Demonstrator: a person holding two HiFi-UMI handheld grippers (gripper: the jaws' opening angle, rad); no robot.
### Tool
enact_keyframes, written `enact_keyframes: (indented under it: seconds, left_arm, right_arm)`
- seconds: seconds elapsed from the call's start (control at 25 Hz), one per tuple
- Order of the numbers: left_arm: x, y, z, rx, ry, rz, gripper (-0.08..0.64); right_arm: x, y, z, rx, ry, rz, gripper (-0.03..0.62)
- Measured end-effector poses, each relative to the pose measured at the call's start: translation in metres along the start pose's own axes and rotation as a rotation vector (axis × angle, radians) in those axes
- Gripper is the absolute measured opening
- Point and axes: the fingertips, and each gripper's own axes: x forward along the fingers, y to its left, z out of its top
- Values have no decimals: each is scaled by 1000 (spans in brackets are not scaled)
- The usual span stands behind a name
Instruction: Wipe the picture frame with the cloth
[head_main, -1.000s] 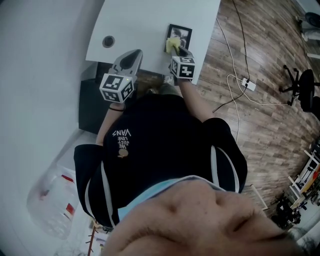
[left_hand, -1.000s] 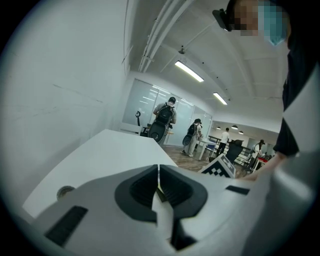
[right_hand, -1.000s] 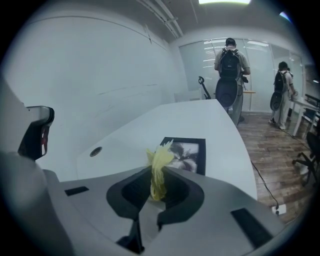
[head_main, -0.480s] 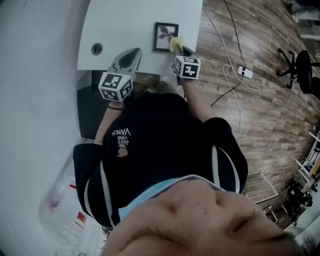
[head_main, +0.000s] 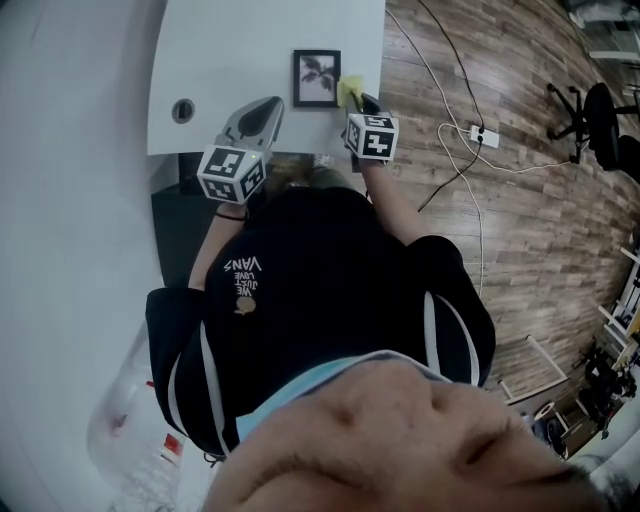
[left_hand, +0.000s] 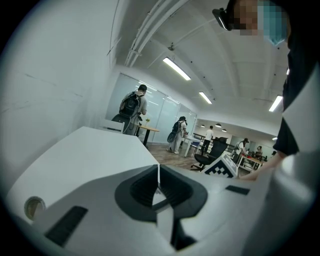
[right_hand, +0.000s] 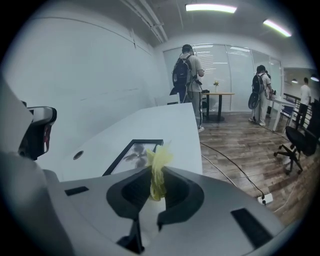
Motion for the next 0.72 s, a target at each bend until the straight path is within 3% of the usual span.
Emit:
enact_keyframes:
  seconds: [0.28,0.72]
  left_arm:
    - [-4,6,3,-5,-14,23,18]
    - [-2,14,21,15,-55,34,18]
  right_arm:
    - [-1,5,8,-7,-16,16,46]
    - [-21,12,51,-12,-135,51,46]
